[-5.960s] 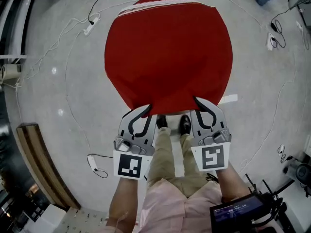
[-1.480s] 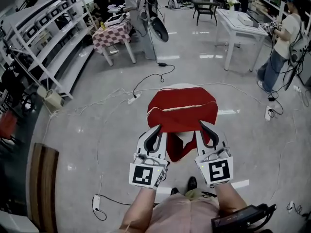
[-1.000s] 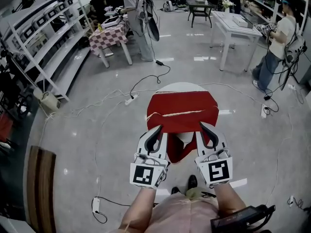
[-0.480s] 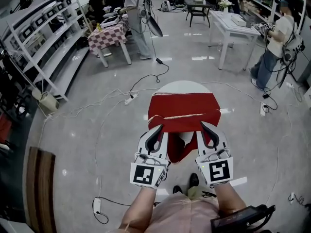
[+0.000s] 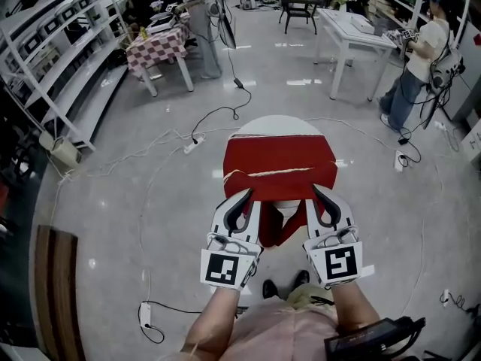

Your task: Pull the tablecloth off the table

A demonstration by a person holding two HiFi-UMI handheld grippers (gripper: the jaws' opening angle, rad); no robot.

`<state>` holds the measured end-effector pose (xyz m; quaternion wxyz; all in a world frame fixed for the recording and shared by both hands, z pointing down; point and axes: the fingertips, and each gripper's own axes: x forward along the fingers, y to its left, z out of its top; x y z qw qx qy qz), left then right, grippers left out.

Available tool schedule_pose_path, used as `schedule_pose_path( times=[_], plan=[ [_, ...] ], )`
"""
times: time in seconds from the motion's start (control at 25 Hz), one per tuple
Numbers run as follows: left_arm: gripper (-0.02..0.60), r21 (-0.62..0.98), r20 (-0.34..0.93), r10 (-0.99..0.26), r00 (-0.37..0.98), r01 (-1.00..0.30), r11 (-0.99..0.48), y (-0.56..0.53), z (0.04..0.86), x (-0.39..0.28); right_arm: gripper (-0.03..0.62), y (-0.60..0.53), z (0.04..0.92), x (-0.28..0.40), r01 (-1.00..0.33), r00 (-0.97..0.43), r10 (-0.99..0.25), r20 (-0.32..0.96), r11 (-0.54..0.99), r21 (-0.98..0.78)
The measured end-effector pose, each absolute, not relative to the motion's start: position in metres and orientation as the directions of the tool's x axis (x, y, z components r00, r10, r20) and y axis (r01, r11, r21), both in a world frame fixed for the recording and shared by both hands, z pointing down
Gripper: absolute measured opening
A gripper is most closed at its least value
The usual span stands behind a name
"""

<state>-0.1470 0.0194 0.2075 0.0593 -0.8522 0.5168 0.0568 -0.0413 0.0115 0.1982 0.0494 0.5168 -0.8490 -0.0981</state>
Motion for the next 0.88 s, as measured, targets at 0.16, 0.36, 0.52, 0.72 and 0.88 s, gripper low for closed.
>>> schedule_pose_path(
  times=[0.16, 0.36, 0.52, 0.72, 0.88],
  plan=[
    [0.043, -0.038, -0.161, -0.875, 0.456, -0.889, -0.456, 0.019, 0.206, -0.149, 0.023, 0.013, 0.204, -0.041, -0.865, -0.460, -0.888, 0.012, 0.451, 0.221],
    [0.043, -0.042, -0.166, -0.877, 0.452, -0.891, -0.451, 0.020, 0.209, -0.146, 0.023, 0.015, 0.204, -0.041, -0.863, -0.471, -0.882, -0.015, 0.457, 0.215],
    [0.043, -0.053, -0.168, -0.875, 0.455, -0.890, -0.453, 0.025, 0.215, -0.137, 0.023, 0.020, 0.216, -0.030, -0.866, -0.469, -0.883, -0.013, 0.456, 0.206],
    [0.043, -0.062, -0.162, -0.877, 0.453, -0.891, -0.449, 0.036, 0.216, -0.122, 0.023, 0.033, 0.223, -0.014, -0.865, -0.474, -0.880, -0.009, 0.464, 0.193],
    [0.044, -0.066, -0.159, -0.878, 0.452, -0.892, -0.447, 0.046, 0.225, -0.116, 0.023, 0.040, 0.228, -0.008, -0.871, -0.463, -0.886, 0.002, 0.455, 0.185]
  ],
)
